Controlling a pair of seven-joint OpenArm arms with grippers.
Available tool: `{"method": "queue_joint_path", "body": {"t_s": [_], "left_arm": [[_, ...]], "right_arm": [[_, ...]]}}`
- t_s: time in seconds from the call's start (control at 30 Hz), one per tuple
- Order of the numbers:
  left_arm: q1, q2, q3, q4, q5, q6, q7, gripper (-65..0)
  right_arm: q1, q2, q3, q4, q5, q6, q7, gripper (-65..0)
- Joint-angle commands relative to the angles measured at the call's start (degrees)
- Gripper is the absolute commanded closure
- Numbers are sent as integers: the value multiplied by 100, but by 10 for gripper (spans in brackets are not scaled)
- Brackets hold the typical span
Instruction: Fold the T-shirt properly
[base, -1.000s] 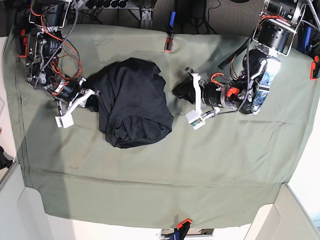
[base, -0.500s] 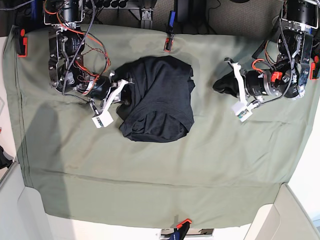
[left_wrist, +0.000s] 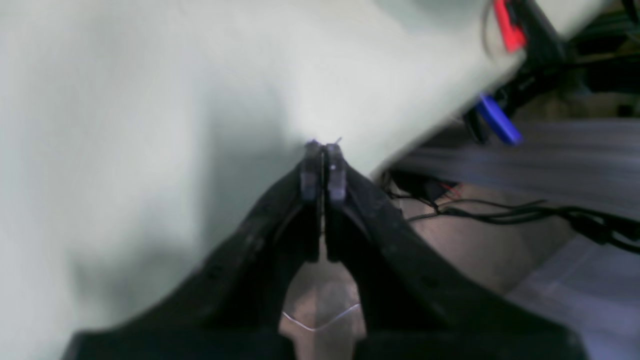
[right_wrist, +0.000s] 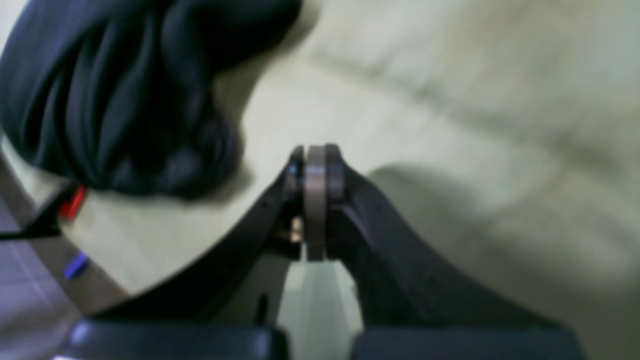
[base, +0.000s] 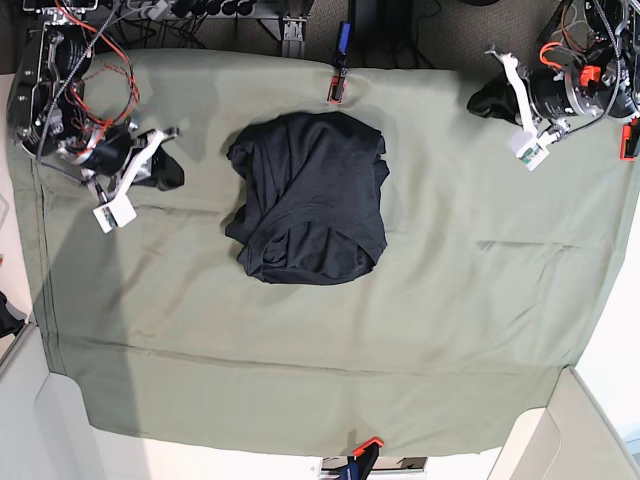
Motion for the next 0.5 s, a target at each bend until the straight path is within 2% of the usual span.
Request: {"method": "queue_joint_path", "body": {"t_s": [0.0,0.2,0.47], "left_arm": [[223,-92,-105,155,-87,-25,-35,-7],[1379,-55,-229,243,192,-25,-42,-7],[2186,-42,-212,-649,249,-25,-39,-7]], "right_arm": [[-157,153,74,219,122,28,70,0],[-1543,407,111,1043,203,31,66,0],[-2968,420,109,1106,245,33,55,0]]}}
